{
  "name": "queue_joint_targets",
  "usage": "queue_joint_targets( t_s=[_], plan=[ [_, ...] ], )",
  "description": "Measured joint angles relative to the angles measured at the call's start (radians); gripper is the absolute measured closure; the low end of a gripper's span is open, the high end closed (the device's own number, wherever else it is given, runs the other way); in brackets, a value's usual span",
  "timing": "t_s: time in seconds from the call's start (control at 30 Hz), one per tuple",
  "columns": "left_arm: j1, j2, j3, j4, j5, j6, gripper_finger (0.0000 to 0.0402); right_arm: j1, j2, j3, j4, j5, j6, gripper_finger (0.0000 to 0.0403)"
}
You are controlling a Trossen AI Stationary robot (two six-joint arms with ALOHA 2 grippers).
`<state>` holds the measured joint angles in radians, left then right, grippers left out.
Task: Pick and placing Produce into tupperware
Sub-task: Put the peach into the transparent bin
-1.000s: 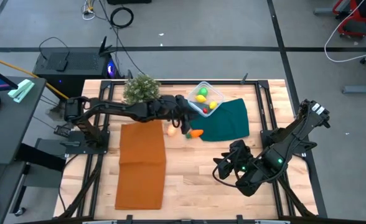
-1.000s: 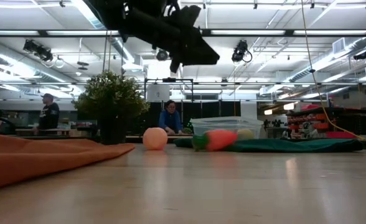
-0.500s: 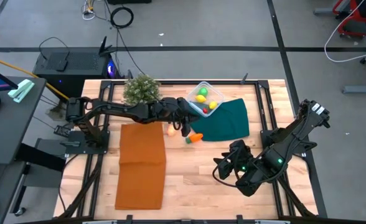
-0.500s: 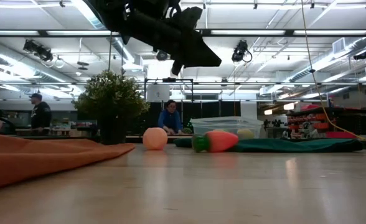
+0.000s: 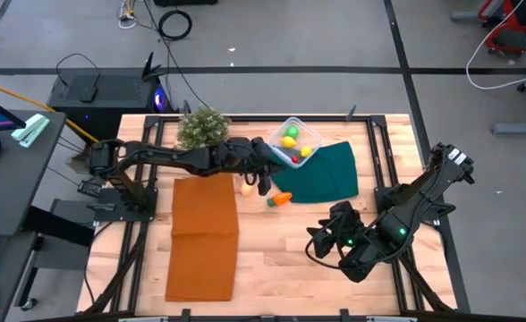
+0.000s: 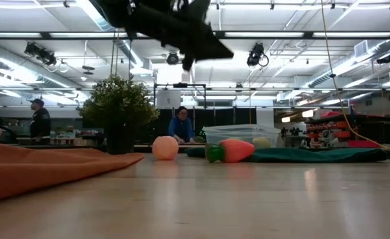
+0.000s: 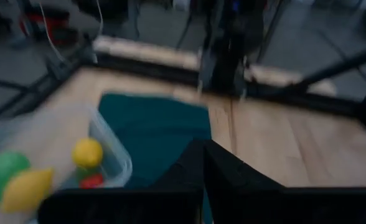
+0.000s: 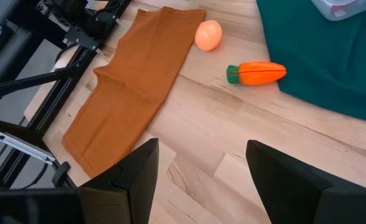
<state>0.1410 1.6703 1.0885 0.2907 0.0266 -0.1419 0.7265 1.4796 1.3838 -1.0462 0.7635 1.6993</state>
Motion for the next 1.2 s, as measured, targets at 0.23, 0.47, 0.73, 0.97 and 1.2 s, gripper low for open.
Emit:
queue_joint_targets(
  t_s=[0.23, 0.47, 0.73, 0.97, 1.2],
  plan=[
    [0.041, -0.124, 0.002, -0.050, -0.003, 0.018, 0.0395, 0.000, 0.000, 0.000, 0.000, 0.000, 0.000, 0.0194],
    [0.070, -0.215, 0.001, -0.407, -0.005, 0.080, 0.0394, 0.000, 0.000, 0.000, -0.002, 0.001, -0.003, 0.0194],
    [0.045, -0.240, 0.001, -0.705, 0.014, 0.129, 0.0390, 0.000, 0.000, 0.000, -0.007, 0.002, -0.021, 0.0194],
    [0.051, -0.240, 0.000, -0.872, 0.032, 0.103, 0.0394, 0.000, 0.000, 0.000, -0.007, 0.006, -0.025, 0.0194],
    [0.050, -0.198, 0.000, -0.941, 0.034, -0.017, 0.0395, 0.000, 0.000, 0.000, -0.007, 0.014, -0.028, 0.0194]
  ],
)
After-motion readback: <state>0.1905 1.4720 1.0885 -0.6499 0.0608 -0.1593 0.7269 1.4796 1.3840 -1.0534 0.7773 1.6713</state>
